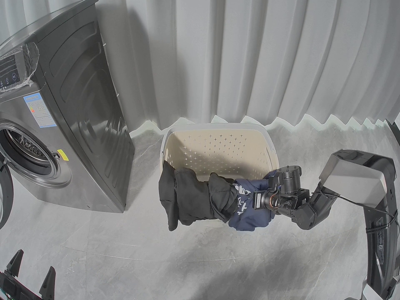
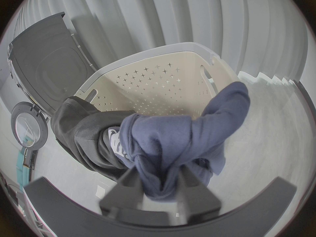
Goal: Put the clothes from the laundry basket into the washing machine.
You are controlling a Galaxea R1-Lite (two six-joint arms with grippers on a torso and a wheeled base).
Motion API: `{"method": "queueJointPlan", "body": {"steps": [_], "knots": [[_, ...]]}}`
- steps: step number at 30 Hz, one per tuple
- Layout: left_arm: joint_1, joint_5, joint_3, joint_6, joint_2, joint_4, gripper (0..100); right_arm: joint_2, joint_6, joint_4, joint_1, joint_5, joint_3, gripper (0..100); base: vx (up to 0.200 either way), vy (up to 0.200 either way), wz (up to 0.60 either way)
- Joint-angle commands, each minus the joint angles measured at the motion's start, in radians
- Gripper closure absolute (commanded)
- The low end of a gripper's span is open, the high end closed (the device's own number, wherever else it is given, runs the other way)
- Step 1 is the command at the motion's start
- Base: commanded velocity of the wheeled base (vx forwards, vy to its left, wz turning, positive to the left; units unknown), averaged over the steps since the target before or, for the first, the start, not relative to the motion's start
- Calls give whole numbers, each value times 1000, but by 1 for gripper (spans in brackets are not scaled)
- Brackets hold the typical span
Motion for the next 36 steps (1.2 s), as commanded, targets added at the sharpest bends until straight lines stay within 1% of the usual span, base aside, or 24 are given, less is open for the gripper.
{"method": "queueJointPlan", "body": {"steps": [1,3,9,16,24,28,31,36], "knots": [[0,0,16,-1,-18,0,0,-13,2,-2,5,0,11,100,0,0,0],[0,0,16,-1,-18,0,0,-29,14,-3,8,0,31,100,0,0,0],[0,0,16,-1,-18,0,0,-112,16,-3,11,0,86,100,0,0,0],[0,2,16,1,-18,0,0,-290,29,-6,11,-2,192,100,0,0,0],[0,2,16,1,-18,0,0,-473,22,-29,14,-2,278,100,0,0,0],[0,2,16,1,-18,0,0,-579,16,-95,44,-2,347,100,0,0,0],[0,2,16,1,-18,0,0,-658,-4,-138,55,0,393,100,0,0,0],[0,0,16,1,-18,0,0,-780,-9,-152,83,4,460,100,0,0,0]]}}
